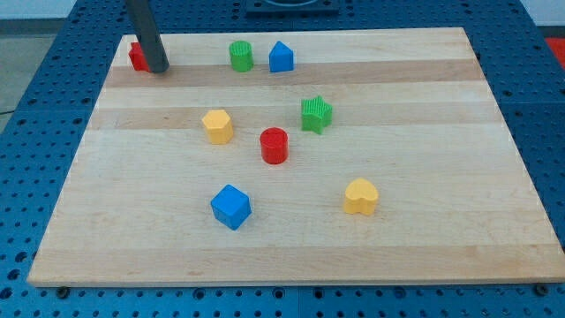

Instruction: Move the red star to the top left corner of the board

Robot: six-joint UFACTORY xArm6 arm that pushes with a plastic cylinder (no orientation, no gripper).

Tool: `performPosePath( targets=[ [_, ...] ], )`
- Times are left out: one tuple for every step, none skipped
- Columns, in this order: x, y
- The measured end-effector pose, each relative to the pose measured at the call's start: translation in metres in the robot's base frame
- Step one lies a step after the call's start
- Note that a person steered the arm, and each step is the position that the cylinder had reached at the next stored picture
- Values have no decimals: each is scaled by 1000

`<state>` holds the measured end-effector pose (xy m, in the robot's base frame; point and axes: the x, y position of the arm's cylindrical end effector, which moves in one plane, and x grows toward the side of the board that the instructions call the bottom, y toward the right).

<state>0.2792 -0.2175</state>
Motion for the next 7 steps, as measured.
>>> performPosePath(
  targets=[
    [-5,-12],
    [-14,-29],
    [-14,-30],
    [3,-30],
    [9,-46],
    [-13,-65],
    [-17,-68]
  ],
)
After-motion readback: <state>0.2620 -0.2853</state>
